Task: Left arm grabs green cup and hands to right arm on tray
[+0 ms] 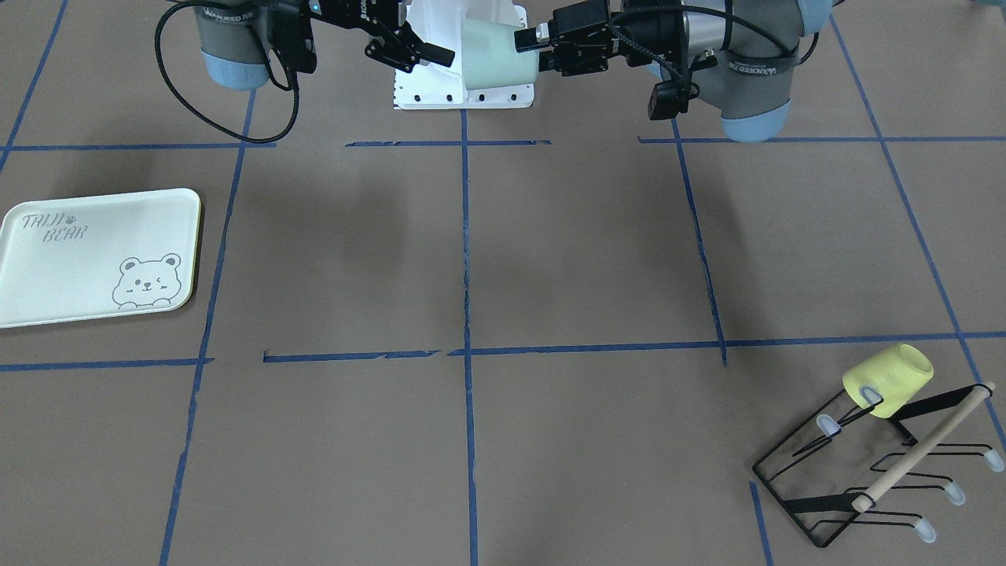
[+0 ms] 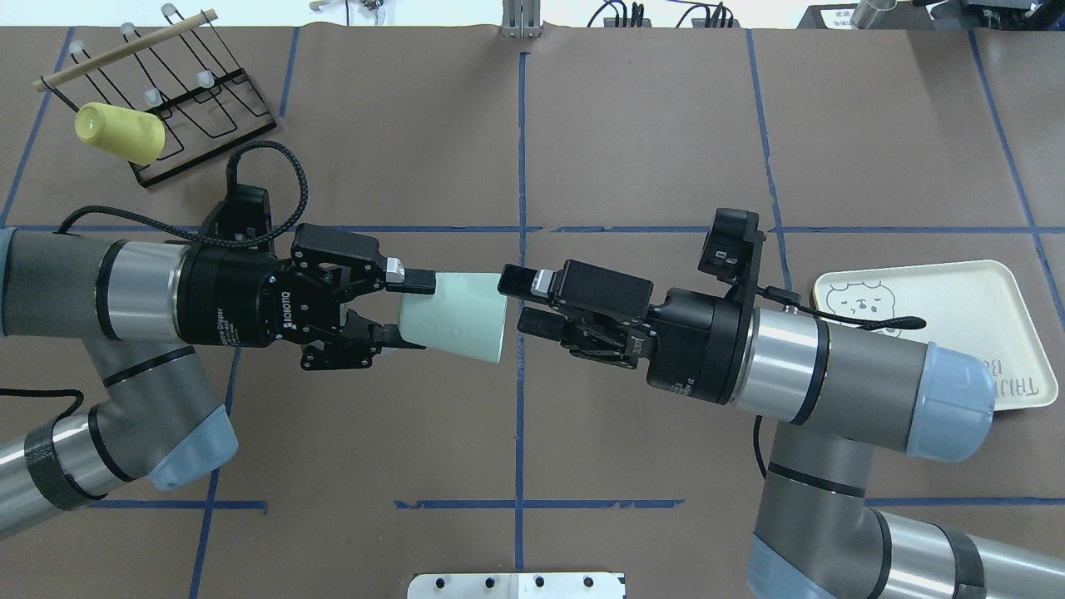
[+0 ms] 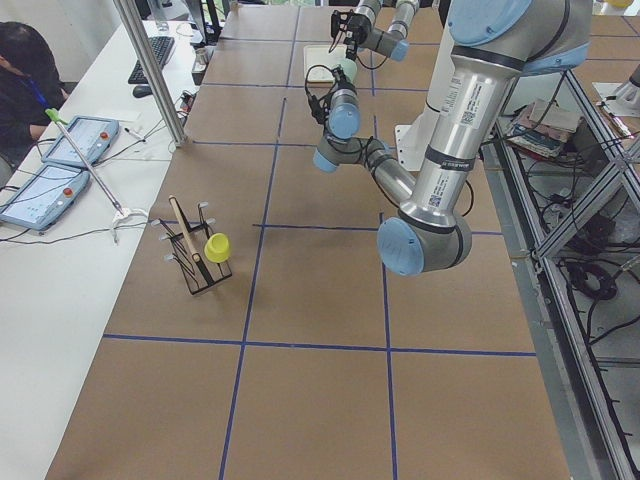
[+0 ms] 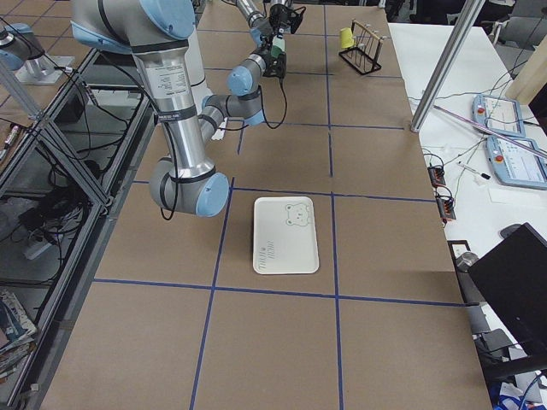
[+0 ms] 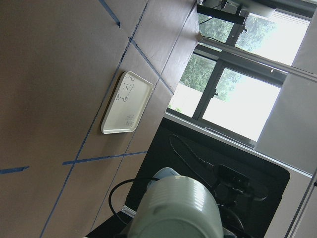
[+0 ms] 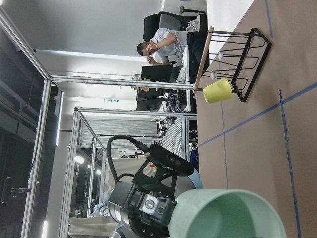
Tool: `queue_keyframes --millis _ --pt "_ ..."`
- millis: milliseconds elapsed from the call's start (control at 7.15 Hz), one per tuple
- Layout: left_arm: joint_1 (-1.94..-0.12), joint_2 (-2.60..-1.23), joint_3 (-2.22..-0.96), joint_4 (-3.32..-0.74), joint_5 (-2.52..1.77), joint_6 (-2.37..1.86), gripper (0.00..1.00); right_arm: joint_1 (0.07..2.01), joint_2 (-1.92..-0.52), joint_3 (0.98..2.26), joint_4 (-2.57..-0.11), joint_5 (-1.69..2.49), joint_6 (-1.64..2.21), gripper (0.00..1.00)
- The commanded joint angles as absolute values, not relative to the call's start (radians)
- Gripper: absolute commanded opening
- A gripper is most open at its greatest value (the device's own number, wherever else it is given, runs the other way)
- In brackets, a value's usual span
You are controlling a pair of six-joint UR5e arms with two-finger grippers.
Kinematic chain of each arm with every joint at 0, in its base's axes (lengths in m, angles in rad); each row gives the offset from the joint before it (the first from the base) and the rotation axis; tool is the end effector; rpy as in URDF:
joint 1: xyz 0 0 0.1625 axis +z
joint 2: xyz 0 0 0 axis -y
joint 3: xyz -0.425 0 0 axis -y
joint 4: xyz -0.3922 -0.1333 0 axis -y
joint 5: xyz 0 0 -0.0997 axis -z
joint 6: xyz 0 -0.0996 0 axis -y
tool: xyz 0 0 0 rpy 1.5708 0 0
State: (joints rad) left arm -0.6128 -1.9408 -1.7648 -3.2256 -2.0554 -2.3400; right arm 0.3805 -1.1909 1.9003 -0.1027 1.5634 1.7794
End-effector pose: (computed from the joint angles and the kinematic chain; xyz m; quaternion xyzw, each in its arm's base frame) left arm 0.3551 -0.3559 0.2164 -0.1744 0.8583 -0.1099 0.4700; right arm -0.3960 -0.3028 0.1630 0.0778 -0.8826 0.1377 0.4427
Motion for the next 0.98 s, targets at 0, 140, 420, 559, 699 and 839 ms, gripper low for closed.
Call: queue_keyframes --millis 0,140,420,559,699,839 --pt "-0.604 -1.942 -1.763 -3.226 -2.054 -2.344 0.48 0.380 -1.170 1.887 -0.112 1.559 1.779 0.98" --pt "-0.601 -1.942 -1.763 -3.226 -2.054 -2.344 0.48 0.379 -1.170 1.887 -0.115 1.546 1.781 0.97" --pt "-0.601 -1.942 -1.763 -3.226 -2.054 -2.344 0.48 0.379 -1.151 1.881 -0.145 1.545 1.824 0.87" --pt "-0.601 -1.942 -1.763 -3.226 -2.054 -2.344 0.48 0.379 -1.143 1.881 -0.159 1.546 1.833 0.78" --pt "-0.601 -1.942 -1.763 -3.226 -2.054 -2.344 0.48 0.379 -1.143 1.882 -0.164 1.546 1.870 0.60" --pt "-0.601 -1.942 -1.763 -3.226 -2.054 -2.344 0.48 0.379 -1.143 1.884 -0.185 1.546 1.870 0.49"
